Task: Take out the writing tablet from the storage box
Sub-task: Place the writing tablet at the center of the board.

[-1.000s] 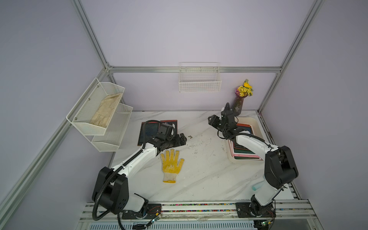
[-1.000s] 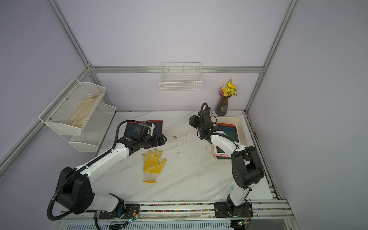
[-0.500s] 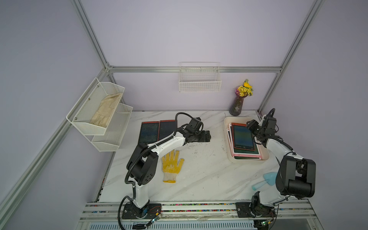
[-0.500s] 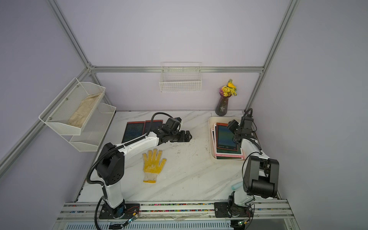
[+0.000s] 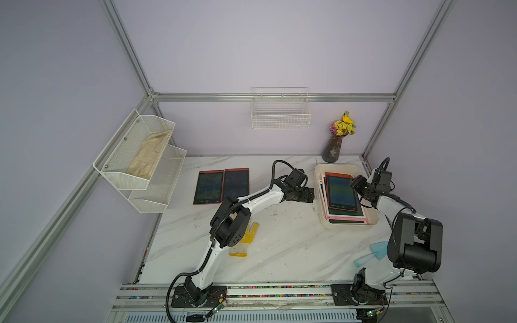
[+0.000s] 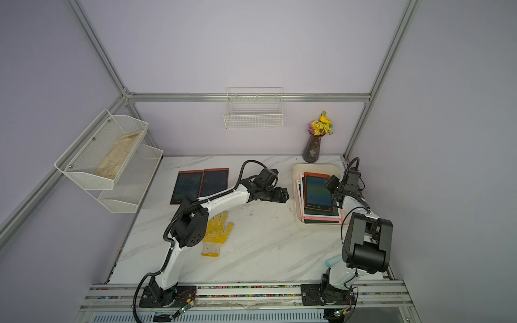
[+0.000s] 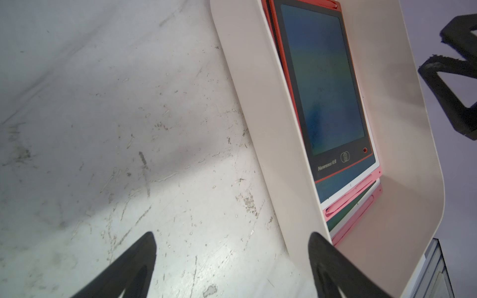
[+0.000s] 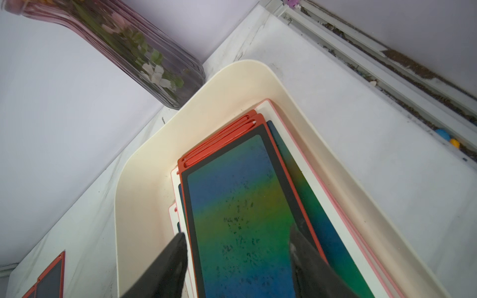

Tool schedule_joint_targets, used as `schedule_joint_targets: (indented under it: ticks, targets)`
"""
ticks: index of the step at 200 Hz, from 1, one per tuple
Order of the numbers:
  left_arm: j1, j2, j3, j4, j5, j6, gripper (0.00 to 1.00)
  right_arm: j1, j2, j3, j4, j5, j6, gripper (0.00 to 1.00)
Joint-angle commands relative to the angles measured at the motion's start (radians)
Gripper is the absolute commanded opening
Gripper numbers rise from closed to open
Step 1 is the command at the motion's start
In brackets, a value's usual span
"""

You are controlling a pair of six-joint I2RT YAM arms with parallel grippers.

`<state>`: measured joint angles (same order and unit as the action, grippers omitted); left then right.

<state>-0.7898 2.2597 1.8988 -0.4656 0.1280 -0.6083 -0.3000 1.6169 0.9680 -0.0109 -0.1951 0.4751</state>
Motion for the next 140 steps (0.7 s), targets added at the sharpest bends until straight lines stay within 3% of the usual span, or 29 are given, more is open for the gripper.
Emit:
schedule_joint_targets:
  ticks: [1, 140]
  targets:
    - [-0.007, 0.013, 0.143, -0.004, 0.016, 0.031, 0.9, -0.007, 0.042, -0.008, -0.018, 0.027, -0.053, 0.64]
    - [-0.018, 0.12, 0.273, -0.03, 0.089, 0.05, 0.88, -0.016, 0.17, 0.037, -0.031, 0.036, -0.097, 0.63]
